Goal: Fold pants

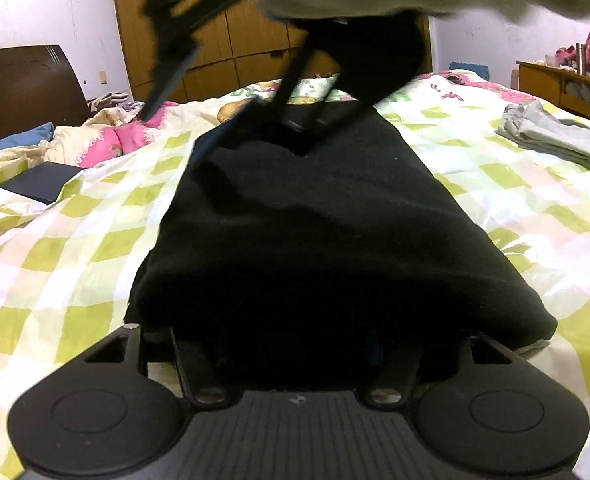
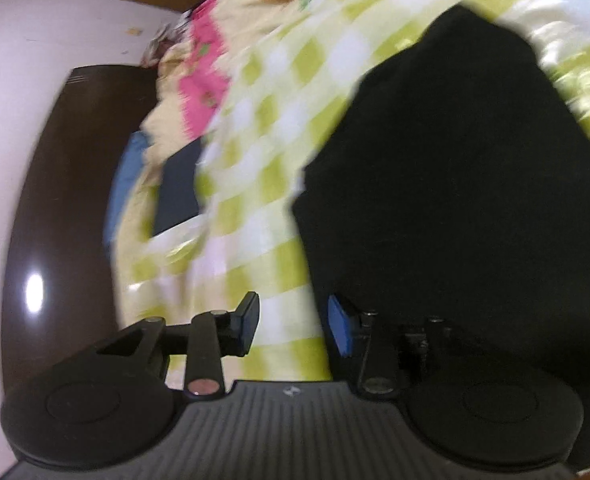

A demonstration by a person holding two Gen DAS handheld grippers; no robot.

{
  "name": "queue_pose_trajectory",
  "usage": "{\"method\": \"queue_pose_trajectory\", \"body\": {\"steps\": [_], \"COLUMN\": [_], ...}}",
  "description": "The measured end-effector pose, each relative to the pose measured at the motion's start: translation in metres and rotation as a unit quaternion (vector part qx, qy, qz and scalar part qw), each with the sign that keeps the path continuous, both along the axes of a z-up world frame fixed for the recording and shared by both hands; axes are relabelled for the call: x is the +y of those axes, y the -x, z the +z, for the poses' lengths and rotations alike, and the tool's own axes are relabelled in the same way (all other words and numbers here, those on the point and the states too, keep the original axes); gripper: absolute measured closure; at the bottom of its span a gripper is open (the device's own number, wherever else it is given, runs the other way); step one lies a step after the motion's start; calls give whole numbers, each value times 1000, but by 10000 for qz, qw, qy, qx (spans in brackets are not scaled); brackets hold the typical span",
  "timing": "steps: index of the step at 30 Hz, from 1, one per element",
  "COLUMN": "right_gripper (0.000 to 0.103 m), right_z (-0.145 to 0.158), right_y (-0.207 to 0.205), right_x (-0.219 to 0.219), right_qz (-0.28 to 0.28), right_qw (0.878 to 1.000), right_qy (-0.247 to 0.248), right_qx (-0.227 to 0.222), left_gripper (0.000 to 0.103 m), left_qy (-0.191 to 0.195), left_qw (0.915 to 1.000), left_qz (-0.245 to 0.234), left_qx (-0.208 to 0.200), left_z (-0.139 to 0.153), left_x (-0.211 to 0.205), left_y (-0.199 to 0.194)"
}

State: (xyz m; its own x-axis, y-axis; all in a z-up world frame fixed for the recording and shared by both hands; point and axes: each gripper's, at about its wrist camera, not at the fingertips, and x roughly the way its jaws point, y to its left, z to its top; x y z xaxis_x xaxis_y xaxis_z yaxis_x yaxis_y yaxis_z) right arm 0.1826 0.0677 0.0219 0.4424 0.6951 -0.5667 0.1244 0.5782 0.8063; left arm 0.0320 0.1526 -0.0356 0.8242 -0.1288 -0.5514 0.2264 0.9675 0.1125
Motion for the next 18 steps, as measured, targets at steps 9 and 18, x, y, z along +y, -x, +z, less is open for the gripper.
{"method": "queue_pose_trajectory", "body": {"steps": [9,18], "right_gripper": [63,51], "right_z": [37,42], "right_y": [0,-19], "right_x": [1,-4], "right_qz": [758,1300], "right_qw": [9840,9654], "right_qy": [1165,1901], "right_qx": [-1116,-1224], "left_gripper": [28,21], "left_qy": [472,1284], "left_qw": [9982,9875], "left_qz": [375,914], "left_qx": [-16,-6], "left_z": [14,41], "left_x": [27,69], "left_y": [27,25]}}
